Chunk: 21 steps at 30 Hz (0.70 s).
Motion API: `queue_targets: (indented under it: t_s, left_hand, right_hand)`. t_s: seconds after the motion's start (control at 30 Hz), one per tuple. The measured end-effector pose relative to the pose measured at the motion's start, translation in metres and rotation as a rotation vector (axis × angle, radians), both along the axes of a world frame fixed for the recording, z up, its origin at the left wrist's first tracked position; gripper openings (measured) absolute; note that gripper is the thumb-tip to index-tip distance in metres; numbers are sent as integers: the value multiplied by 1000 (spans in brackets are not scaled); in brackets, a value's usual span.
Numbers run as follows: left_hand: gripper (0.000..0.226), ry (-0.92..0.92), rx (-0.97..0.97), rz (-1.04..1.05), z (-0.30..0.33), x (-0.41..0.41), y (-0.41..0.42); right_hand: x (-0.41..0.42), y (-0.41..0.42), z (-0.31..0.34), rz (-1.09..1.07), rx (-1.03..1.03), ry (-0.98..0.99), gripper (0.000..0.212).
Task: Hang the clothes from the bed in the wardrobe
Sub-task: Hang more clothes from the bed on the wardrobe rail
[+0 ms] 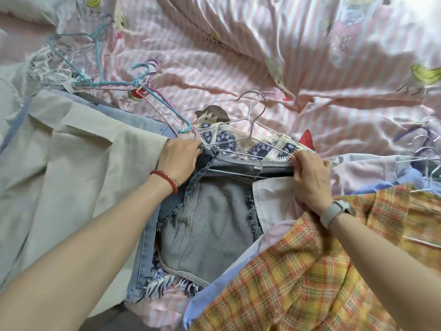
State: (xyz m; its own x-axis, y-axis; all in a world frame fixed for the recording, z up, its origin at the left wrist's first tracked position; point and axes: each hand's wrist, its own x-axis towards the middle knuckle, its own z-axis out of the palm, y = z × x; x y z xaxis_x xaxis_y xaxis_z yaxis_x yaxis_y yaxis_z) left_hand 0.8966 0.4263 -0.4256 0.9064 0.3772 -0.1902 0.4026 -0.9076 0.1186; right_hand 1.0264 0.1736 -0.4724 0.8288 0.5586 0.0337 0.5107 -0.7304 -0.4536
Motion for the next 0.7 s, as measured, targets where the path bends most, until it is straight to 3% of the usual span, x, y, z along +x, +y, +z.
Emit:
queue_targets:
  t_s: [0.2,0.4,0.7]
  left_hand:
    - [18,-110,-106,-17,44,-51,-49]
    - [22,-109,-254,155,60,-100,-94]
    - [20,-270,-280,368,123,-172,-76]
  right_hand:
    - [-6,-9,8,16,9,18,11]
    - [-16,-10,21,106,-17,82,11]
    - [-80,35,82,58,82,-1,24]
